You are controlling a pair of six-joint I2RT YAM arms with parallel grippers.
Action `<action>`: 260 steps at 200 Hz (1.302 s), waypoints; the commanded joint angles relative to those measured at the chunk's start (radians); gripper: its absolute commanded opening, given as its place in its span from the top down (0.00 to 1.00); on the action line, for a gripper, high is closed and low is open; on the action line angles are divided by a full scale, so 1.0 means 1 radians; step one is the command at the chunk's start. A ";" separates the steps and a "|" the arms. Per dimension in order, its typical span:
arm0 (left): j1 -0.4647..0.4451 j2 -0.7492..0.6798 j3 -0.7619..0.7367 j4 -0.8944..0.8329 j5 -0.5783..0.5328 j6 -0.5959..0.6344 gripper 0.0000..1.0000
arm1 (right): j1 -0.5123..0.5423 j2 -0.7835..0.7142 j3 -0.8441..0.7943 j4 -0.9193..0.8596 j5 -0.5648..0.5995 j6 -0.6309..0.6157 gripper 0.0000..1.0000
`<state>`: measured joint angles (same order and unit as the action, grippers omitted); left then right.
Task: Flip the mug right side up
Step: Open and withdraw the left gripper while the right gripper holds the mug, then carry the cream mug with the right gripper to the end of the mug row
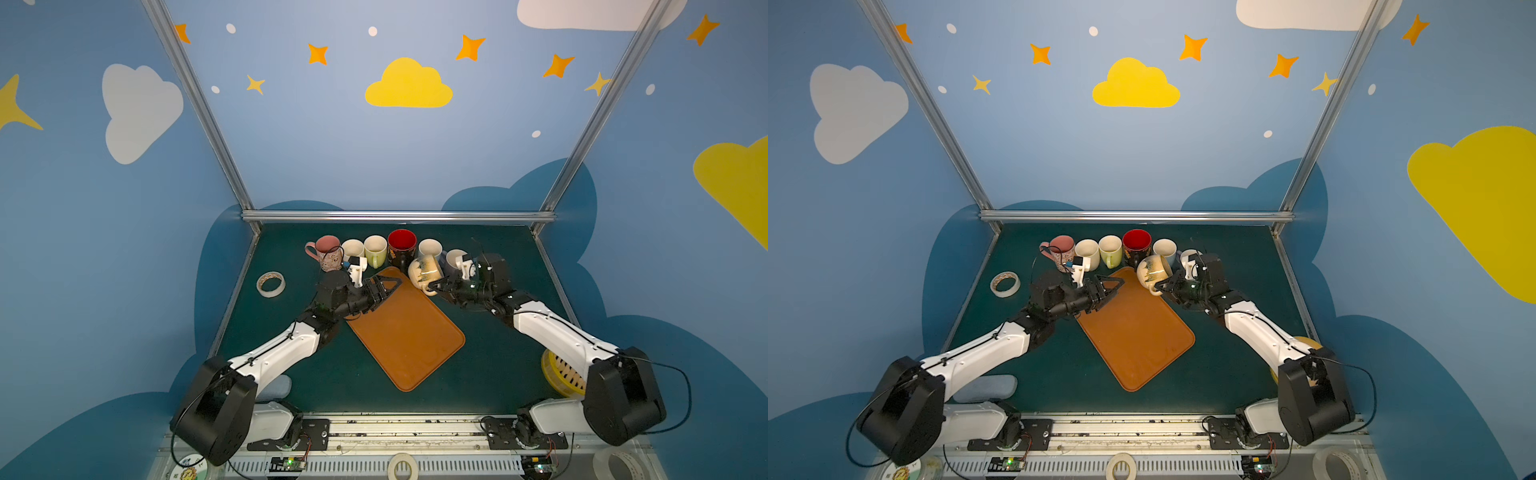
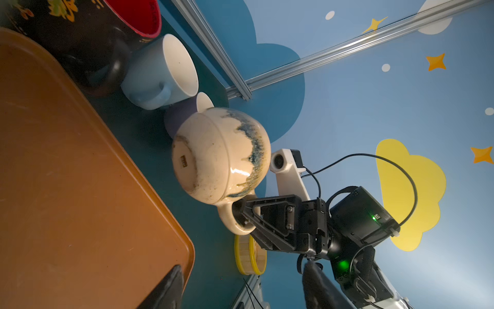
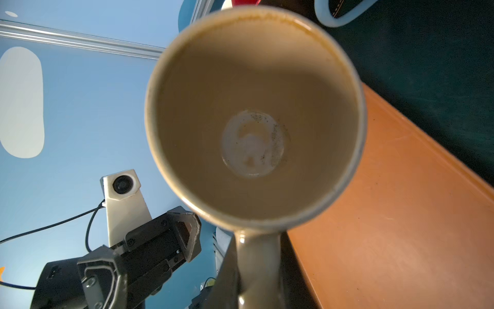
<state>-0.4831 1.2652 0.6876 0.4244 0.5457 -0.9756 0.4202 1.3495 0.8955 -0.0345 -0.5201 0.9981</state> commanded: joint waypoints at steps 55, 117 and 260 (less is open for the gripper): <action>-0.020 -0.279 -0.030 -0.507 -0.227 0.245 0.07 | -0.195 -0.223 -0.002 -0.223 0.111 -0.179 1.00; -0.020 -0.439 0.000 -0.747 -0.388 0.288 0.00 | -0.359 -0.185 0.056 -0.343 0.185 -0.289 1.00; -0.001 -0.551 -0.031 -0.829 -0.461 0.386 0.00 | -0.434 0.326 0.447 -0.428 0.380 -0.667 1.00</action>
<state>-0.4908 0.7055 0.6624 -0.3897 0.0982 -0.6197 -0.0124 1.6249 1.2453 -0.4984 -0.1516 0.4381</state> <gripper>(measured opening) 0.998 0.133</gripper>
